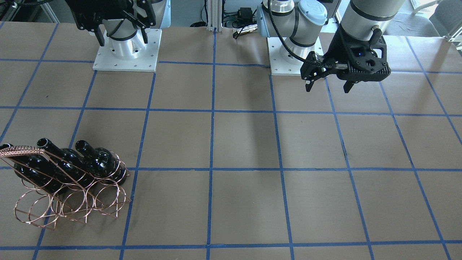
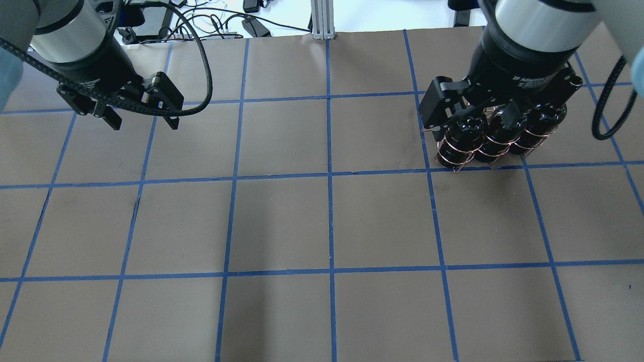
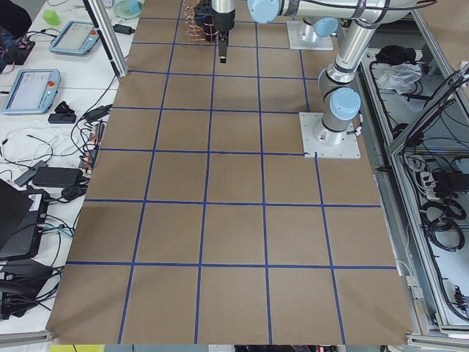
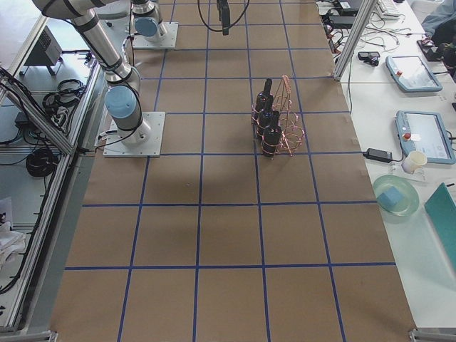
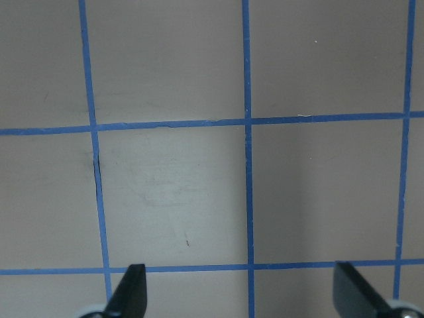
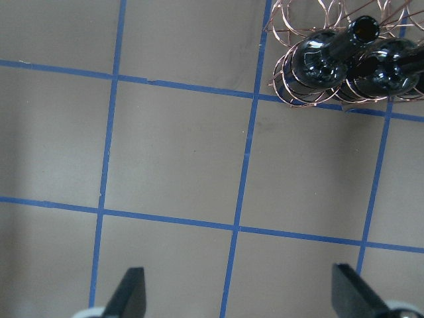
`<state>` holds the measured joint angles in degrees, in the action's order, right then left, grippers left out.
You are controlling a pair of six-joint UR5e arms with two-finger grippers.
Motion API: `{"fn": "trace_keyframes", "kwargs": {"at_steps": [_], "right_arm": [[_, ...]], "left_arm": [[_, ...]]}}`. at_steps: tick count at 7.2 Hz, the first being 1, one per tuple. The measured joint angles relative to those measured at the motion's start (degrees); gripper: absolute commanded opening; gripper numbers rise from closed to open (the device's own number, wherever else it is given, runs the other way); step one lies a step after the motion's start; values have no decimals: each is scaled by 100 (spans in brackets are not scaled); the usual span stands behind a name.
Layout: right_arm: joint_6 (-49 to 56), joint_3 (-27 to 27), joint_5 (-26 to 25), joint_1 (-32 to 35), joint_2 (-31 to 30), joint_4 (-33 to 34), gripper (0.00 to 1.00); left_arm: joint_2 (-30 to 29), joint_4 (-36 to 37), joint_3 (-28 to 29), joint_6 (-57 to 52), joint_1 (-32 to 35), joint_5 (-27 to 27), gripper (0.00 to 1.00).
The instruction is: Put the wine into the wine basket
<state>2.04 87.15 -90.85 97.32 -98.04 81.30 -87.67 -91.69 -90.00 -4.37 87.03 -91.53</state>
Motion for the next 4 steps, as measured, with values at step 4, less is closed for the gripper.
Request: {"fn": "trace_keyframes", "kwargs": {"at_steps": [4], "right_arm": [[217, -653, -21, -286, 843, 80, 100]], "left_arm": [[4, -38, -7, 7, 0, -16, 100]]}}
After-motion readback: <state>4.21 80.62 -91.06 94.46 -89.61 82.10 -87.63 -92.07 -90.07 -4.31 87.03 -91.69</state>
